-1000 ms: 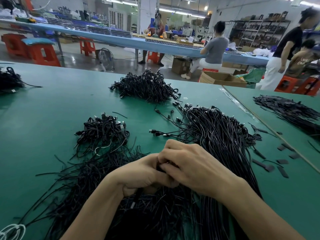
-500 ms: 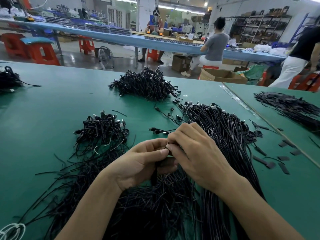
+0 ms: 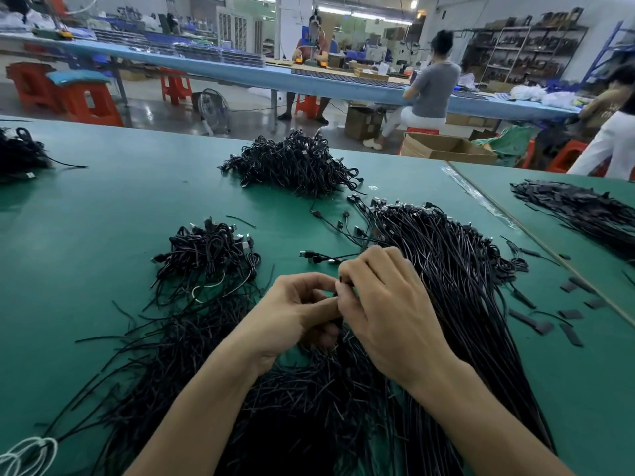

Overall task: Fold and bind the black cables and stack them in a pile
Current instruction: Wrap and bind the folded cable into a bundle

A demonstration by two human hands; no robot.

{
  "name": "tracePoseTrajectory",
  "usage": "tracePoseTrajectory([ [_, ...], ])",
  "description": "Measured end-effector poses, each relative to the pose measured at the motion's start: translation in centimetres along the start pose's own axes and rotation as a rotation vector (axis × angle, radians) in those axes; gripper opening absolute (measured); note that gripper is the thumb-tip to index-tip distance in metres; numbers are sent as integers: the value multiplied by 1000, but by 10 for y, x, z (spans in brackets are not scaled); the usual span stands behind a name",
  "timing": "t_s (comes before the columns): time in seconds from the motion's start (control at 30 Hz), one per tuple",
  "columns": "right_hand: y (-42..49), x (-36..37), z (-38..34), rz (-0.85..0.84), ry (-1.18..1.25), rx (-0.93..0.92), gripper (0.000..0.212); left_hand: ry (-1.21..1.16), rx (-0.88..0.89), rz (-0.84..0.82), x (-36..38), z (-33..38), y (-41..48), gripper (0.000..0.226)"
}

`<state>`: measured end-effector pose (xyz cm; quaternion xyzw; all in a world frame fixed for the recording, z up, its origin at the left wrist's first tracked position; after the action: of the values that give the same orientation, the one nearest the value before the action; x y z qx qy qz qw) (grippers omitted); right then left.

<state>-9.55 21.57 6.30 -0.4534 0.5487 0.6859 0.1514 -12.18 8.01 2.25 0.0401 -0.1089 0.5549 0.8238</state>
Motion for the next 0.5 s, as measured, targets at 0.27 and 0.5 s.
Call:
tracePoseTrajectory([
  [0.27, 8, -1, -2, 65, 647, 376, 13, -216, 219, 143, 1, 13, 2, 22],
  [0.5, -6, 14, -6, -153, 1269, 627, 25, -434, 363, 172, -2, 25, -5, 32],
])
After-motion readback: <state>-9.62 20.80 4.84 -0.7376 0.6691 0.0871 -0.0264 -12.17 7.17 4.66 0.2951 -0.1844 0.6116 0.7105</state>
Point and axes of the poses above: each hand's wrist, its own y-axis towards the middle knuckle, its own x-axis out of the palm, z = x × y, the point moved 3 cm from there along y, towards the middle knuckle, and after that the axes turned 4 degrees about -y, right-handed, at the moved point
